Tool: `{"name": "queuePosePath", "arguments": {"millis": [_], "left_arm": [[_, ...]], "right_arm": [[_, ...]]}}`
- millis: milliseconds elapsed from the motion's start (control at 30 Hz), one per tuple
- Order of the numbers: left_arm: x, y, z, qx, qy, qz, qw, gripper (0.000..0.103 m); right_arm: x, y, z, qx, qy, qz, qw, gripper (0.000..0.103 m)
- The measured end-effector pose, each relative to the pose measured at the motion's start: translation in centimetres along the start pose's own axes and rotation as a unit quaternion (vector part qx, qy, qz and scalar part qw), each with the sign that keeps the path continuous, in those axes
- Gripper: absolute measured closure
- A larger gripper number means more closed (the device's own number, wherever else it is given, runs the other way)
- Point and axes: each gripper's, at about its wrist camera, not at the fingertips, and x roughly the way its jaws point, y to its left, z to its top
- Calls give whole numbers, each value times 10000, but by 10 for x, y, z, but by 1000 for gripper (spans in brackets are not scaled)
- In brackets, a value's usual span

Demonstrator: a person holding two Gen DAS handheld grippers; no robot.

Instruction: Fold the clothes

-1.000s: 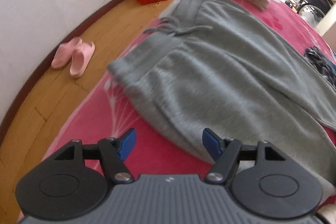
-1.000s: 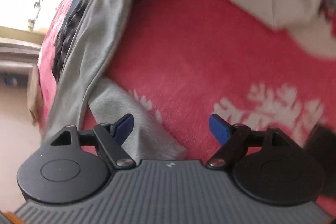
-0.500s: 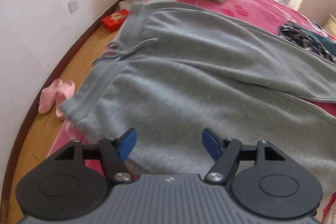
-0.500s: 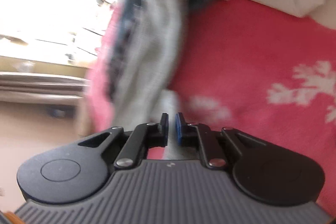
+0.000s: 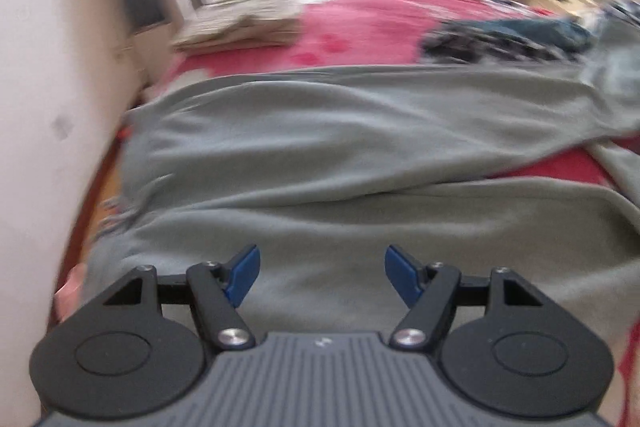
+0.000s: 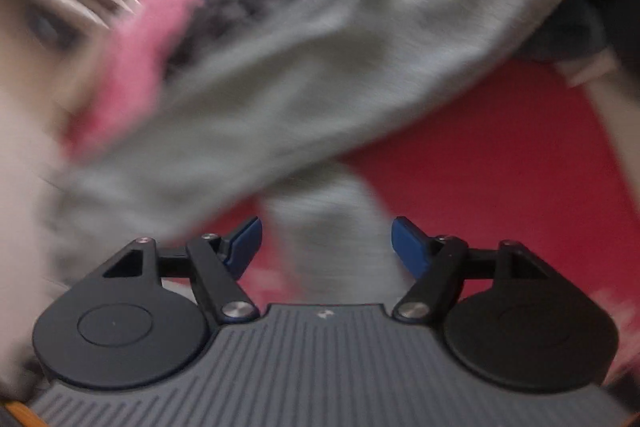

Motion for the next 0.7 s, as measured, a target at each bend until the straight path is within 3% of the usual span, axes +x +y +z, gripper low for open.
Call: {"name": "queuePosePath", "arguments": {"millis": [33,133,167,200,233,267,400,500,700], "left_arm": [[1,-9,1,119,-1,-193,9997,33],[7,-43,2,547,3,-667,9963,33],[9,-55,1,701,5,-807,9943,33],[11,-68,0,885,38,-896,9920,33],[12,-80,-1,1134,-17,-937,9891,33],[13,-91,-2,1382,-73,-977,9856,33],[15,-127,-5,2368,-399,-627,9687,32],[21,-134,-1,2680,-514,-132,9619,32],[27,-108,25,1886,-446,-381,9803,33]], "right_arm": [[8,-3,-1,-165,117,-184,9996,20],[31,-12,-2,-657,468,-736,9940,20],[38,-15,-3,-819,583,-916,9907,33],[30,-19,-5,-681,564,-717,9935,50],[21,-23,-6,-543,545,-518,9957,88],[12,-26,-8,-404,526,-319,9973,94],[-38,-41,-13,499,247,162,9983,95],[-65,-58,-22,1370,72,717,9879,95],[-88,-62,-36,2721,-331,2039,9398,95]]}}
